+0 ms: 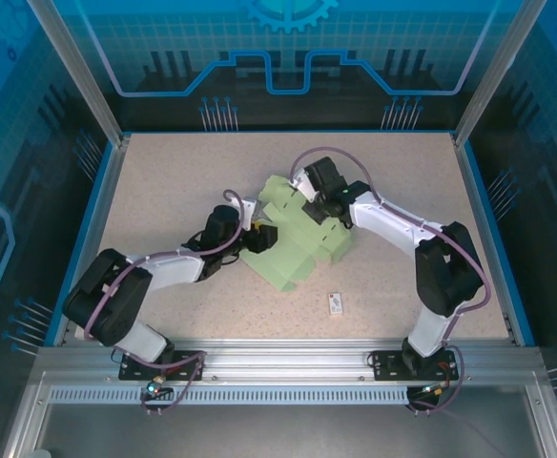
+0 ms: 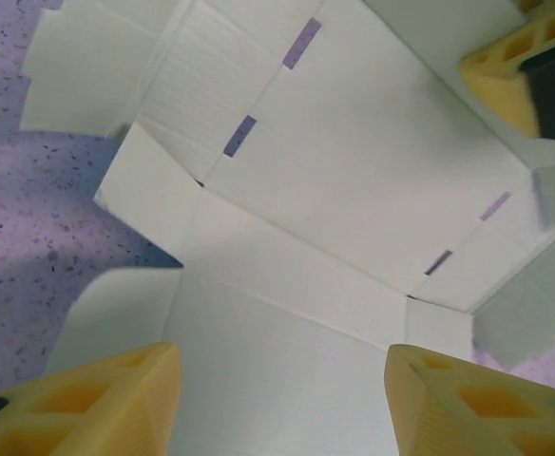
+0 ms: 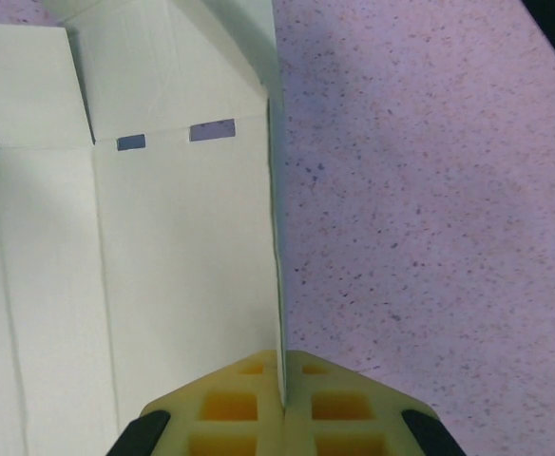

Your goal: Fold the paper box

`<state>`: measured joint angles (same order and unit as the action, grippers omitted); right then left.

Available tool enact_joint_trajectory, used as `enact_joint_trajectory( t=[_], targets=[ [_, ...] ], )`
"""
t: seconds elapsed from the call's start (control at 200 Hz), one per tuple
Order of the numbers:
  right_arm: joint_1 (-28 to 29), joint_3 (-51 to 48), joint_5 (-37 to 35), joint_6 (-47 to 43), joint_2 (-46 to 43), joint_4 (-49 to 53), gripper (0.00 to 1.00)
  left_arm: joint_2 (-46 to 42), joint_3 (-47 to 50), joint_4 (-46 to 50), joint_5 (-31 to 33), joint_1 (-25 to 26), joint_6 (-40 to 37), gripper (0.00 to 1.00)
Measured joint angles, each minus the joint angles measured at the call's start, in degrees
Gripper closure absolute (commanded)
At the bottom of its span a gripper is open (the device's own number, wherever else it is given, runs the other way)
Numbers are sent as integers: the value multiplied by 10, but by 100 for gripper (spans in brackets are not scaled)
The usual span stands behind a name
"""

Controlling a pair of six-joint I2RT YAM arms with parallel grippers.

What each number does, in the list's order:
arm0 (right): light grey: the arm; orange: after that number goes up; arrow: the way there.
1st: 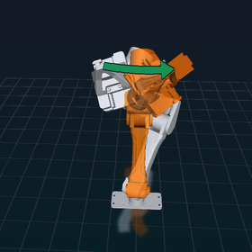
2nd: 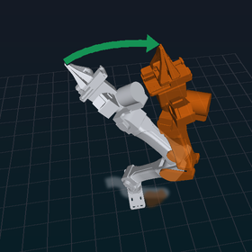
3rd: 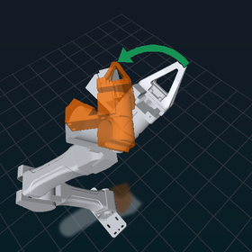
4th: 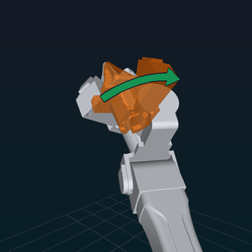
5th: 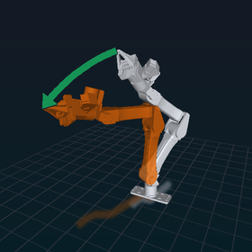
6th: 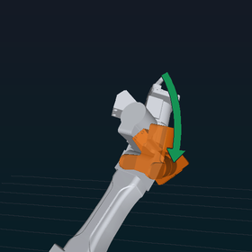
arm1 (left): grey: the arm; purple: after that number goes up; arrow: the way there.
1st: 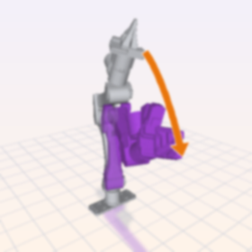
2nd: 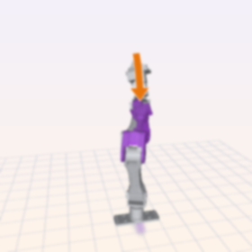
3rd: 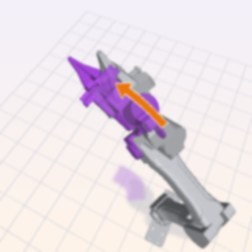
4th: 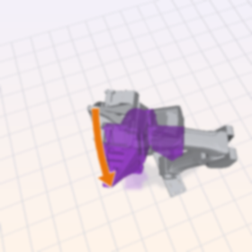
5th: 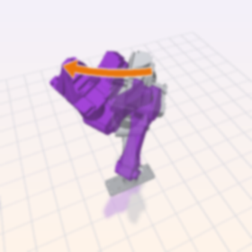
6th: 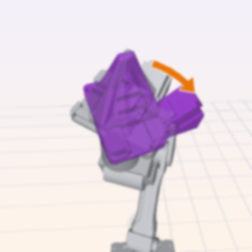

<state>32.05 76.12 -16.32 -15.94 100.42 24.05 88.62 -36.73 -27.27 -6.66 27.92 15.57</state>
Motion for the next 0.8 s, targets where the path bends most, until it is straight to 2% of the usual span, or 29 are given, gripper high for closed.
enact_joint_trajectory(
  t=[0.22, 0.605, 0.8],
  targets=[
    [-5, 0, 49, 12, 0, 16, 96, 51, -63, 20, 15, 0, -42, 38],
    [-10, 1, 75, 23, 0, 22, 96, 97, -133, 87, 81, -11, -87, 36],
    [-10, 1, 78, 29, 0, 26, 96, 121, -144, 101, 70, -12, -86, 41]
  ],
)
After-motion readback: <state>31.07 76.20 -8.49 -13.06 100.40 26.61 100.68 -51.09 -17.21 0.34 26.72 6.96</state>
